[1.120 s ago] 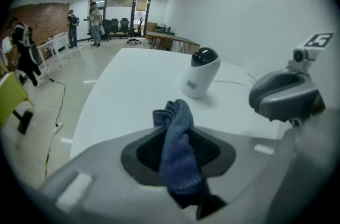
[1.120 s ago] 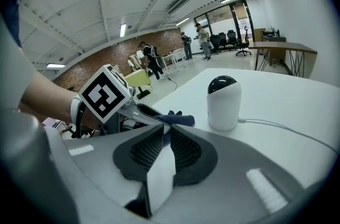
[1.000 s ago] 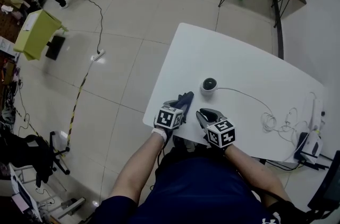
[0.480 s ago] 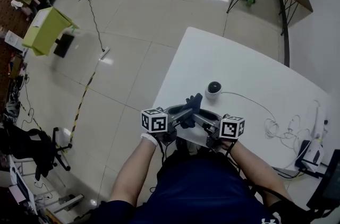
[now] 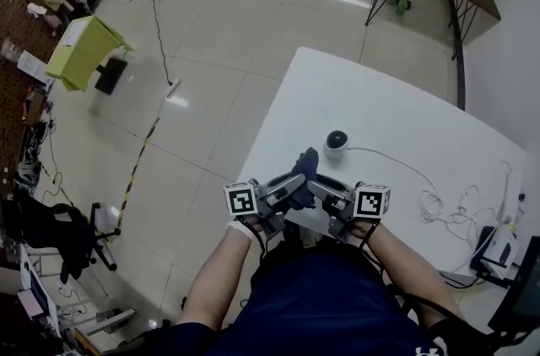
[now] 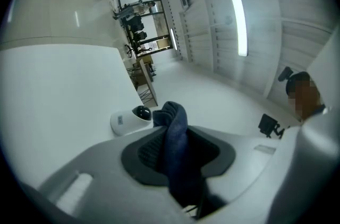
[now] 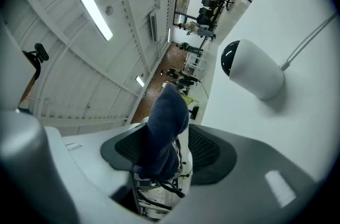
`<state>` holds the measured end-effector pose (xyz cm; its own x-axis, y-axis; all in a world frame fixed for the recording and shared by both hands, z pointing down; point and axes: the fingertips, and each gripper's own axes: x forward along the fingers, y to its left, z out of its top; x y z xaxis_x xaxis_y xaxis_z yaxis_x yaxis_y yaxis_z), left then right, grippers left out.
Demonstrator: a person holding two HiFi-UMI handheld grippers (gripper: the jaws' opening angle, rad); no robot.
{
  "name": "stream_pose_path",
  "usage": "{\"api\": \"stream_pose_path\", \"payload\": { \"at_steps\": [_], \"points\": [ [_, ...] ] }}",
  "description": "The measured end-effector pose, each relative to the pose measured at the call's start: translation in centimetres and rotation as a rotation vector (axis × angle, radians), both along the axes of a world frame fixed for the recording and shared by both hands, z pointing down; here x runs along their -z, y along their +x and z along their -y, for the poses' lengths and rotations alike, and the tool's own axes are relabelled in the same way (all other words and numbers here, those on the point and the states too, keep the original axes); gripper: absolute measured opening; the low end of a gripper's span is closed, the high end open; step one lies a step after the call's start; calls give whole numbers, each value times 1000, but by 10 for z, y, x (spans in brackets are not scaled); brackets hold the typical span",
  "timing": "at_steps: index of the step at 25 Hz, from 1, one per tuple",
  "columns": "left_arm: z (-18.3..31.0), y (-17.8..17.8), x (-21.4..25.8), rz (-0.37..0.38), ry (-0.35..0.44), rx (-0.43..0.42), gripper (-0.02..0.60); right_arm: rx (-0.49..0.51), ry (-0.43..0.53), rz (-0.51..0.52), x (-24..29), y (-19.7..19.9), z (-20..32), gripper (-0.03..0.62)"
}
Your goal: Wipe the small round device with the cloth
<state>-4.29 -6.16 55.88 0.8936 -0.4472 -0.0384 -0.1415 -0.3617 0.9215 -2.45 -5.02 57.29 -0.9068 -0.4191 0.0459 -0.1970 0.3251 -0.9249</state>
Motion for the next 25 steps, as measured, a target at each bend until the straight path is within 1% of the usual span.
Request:
{"api": "stream_pose_path", "payload": {
  "at_steps": [1,3,4,5,6,8,10,12,14,17,18,20,21,23,25],
  "points": [
    [0,3,6,-11,10,1,106,3,-5,19,3,1,-1,253],
    [-1,10,14,-18,24,1,107,20,-17,69,10,2,-6,244],
    [-1,14,15,-10,26,2,107,28,-26,95,12,3,-8,202],
    [0,18,13,3,27,4,109,31,-35,115,14,5,-10,143],
    [0,21,10,16,29,6,110,31,-41,126,15,7,-11,123],
    [2,27,2,36,37,17,120,22,-50,134,13,14,-12,107],
    [4,33,-4,84,35,38,127,-2,-52,121,9,22,-12,99],
    [6,35,-12,171,44,77,152,-28,-33,64,1,30,-10,89],
    [9,33,-24,254,45,136,185,-42,-23,-9,-12,38,-7,87],
    [14,15,-49,351,1,230,244,-48,-55,-53,-25,39,-3,86],
    [14,5,-56,376,-13,256,251,-53,-78,-56,-29,38,0,86],
    [15,-16,-65,414,-33,299,261,-60,-114,-88,-40,34,5,87],
    [16,-26,-66,425,-32,315,261,-55,-114,-131,-46,32,9,87],
    [19,-39,-59,432,-9,325,246,-30,-62,-256,-55,26,14,87],
    [24,-47,-49,435,35,301,207,-16,23,-385,-59,23,17,87]
  ]
}}
